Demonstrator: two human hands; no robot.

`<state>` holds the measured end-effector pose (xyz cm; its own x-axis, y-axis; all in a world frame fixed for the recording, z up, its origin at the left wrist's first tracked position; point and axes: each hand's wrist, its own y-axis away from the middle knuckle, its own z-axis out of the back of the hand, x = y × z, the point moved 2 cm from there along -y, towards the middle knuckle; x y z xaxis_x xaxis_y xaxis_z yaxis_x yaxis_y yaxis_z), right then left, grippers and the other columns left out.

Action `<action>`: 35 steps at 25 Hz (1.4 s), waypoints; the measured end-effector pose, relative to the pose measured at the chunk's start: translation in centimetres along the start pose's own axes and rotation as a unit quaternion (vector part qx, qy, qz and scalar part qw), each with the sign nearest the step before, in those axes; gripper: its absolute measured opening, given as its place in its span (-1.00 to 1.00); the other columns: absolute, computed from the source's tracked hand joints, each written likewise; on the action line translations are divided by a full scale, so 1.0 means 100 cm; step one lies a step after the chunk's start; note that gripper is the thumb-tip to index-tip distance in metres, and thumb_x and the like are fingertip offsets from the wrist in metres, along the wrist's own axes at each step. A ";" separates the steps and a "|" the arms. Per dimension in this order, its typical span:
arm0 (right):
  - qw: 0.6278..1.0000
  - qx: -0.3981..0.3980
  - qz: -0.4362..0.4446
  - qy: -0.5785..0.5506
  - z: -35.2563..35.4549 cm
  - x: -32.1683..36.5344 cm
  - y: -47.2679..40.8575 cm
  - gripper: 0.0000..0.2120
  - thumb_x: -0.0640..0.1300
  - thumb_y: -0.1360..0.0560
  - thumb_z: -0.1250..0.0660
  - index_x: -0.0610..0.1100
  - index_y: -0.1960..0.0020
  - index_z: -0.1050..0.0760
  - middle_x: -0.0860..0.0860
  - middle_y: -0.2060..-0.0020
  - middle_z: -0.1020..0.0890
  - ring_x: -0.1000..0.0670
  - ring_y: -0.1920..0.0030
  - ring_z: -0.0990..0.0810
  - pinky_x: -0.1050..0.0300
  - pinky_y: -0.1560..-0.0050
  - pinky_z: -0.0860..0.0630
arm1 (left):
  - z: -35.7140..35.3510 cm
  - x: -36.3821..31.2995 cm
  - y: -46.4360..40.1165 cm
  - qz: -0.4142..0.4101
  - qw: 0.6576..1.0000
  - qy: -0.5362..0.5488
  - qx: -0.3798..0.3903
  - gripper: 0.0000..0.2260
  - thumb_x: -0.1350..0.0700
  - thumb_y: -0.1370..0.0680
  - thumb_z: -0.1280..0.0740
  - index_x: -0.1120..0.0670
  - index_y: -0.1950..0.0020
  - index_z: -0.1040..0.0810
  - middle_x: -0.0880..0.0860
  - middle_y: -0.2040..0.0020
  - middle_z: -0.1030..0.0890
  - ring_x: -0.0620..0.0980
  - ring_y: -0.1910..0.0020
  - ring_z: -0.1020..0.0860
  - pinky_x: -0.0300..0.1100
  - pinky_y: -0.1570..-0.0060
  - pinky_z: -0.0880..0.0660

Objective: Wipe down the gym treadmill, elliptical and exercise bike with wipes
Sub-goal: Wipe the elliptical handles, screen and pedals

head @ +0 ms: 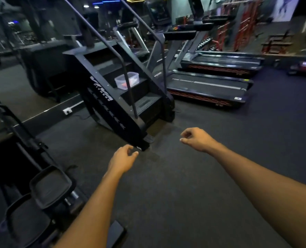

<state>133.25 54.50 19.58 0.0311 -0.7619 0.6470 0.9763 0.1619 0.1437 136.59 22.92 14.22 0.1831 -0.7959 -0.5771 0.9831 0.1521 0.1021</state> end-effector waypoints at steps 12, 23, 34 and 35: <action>0.998 -0.050 0.022 -0.023 0.060 0.016 -0.229 -0.62 0.02 -0.55 -0.42 -0.03 -0.34 -0.52 0.06 -0.16 -0.62 0.06 -0.14 -0.59 0.07 -0.16 -0.55 | 0.027 -0.087 -0.264 -0.056 0.998 -0.037 0.021 -0.59 -0.16 -0.63 -0.30 -0.06 -0.44 -0.44 0.02 -0.35 -0.50 0.04 -0.27 -0.52 0.06 -0.22 -0.53; 0.999 0.019 0.031 0.034 0.110 -0.085 -0.482 -0.60 -0.02 -0.56 -0.40 -0.06 -0.37 -0.48 0.00 -0.27 -0.58 0.04 -0.22 -0.56 0.13 -0.20 -0.49 | -0.035 -0.135 -0.468 0.024 0.999 -0.010 0.038 -0.54 -0.11 -0.64 -0.31 0.00 -0.51 -0.38 0.06 -0.41 -0.43 0.04 -0.34 -0.46 -0.13 -0.18 -0.43; 0.987 0.113 0.112 0.038 0.089 -0.038 -0.767 -0.53 -0.05 -0.55 -0.43 -0.01 -0.43 -0.44 0.03 -0.35 -0.51 0.04 -0.35 -0.48 0.01 -0.31 -0.50 | -0.036 -0.104 -0.683 0.112 0.992 0.047 -0.026 -0.50 -0.08 -0.62 -0.36 -0.05 -0.53 -0.35 0.01 -0.42 -0.43 -0.05 -0.33 -0.46 -0.19 -0.13 -0.40; 0.986 0.119 0.112 0.037 0.096 -0.033 -0.791 -0.52 -0.05 -0.54 -0.43 0.00 -0.43 -0.44 0.04 -0.34 -0.51 0.04 -0.35 -0.48 -0.01 -0.31 -0.51 | -0.035 -0.105 -0.702 0.120 0.991 0.052 -0.029 -0.51 -0.08 -0.61 -0.37 -0.05 -0.51 -0.36 0.00 -0.40 -0.44 -0.02 -0.35 -0.46 -0.18 -0.15 -0.41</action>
<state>53.86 50.20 13.26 0.2642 -0.7332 0.6266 0.8658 0.4666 0.1809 65.62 22.66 10.30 0.4076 -0.6682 -0.6224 0.9085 0.3656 0.2026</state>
